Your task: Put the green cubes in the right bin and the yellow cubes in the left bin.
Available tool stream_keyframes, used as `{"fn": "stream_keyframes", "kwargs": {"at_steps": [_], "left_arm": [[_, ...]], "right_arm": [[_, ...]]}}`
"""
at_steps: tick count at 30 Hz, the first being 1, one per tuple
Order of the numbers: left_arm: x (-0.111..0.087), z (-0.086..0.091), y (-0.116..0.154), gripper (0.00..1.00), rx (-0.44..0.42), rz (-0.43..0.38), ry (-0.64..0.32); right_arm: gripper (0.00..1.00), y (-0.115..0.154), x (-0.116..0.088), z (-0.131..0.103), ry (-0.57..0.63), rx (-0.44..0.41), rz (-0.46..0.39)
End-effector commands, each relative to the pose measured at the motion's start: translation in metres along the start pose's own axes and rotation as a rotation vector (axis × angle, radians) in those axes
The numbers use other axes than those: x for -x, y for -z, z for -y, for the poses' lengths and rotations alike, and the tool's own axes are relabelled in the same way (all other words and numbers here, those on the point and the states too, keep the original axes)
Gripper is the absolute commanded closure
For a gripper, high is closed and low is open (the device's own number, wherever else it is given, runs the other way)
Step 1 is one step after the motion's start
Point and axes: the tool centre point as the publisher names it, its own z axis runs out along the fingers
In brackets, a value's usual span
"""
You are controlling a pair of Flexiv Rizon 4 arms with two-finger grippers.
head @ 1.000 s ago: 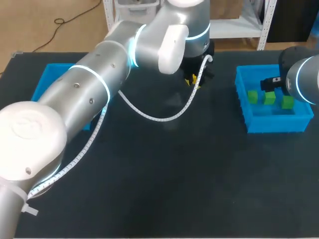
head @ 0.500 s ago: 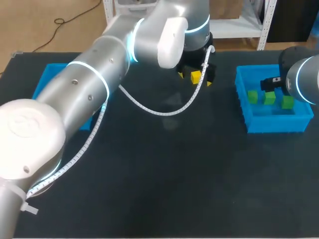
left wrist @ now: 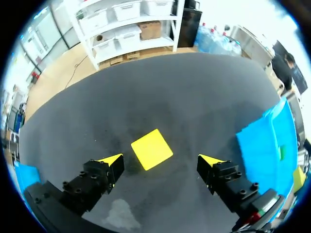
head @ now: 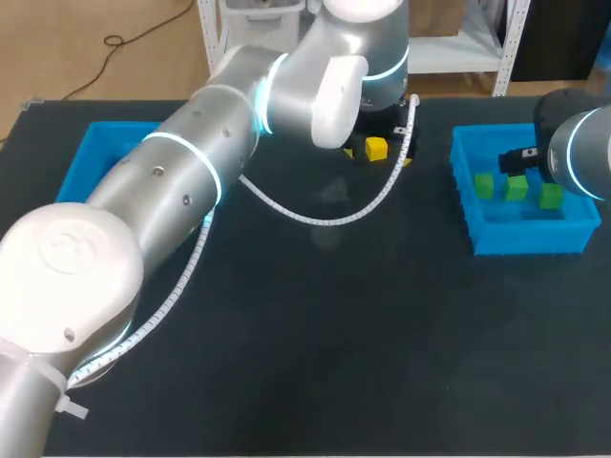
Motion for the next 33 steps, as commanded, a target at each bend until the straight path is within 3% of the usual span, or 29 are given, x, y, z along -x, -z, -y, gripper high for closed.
{"fn": "stream_keyframes", "kwargs": {"at_steps": [1,14,23,25,26,27,33], "left_arm": [[0.024,0.007,-0.008,0.0,0.004,-0.061,0.045],[0.033,0.005,-0.019,0.0,0.015,-0.101,0.187],[0.044,0.002,-0.024,0.0,0.06,-0.058,0.256],[0.045,0.003,-0.023,0.66,0.063,-0.04,0.259],[0.046,0.004,-0.023,0.88,0.056,-0.032,0.266],[0.046,0.004,-0.023,1.0,0.052,-0.033,0.27],[0.042,0.005,-0.023,1.0,0.032,-0.035,0.275]], "right_arm": [[0.0,0.001,-0.002,0.001,-0.001,0.002,0.007],[0.0,0.001,-0.002,0.001,-0.001,0.002,0.007],[0.0,0.001,-0.002,0.001,-0.001,0.002,0.007],[0.0,0.001,-0.002,0.001,-0.001,0.002,0.007],[0.0,0.001,-0.002,0.001,-0.001,0.002,0.007],[0.0,0.001,-0.002,0.001,-0.001,0.002,0.007],[0.0,0.001,-0.002,0.001,-0.001,0.002,0.007]]}}
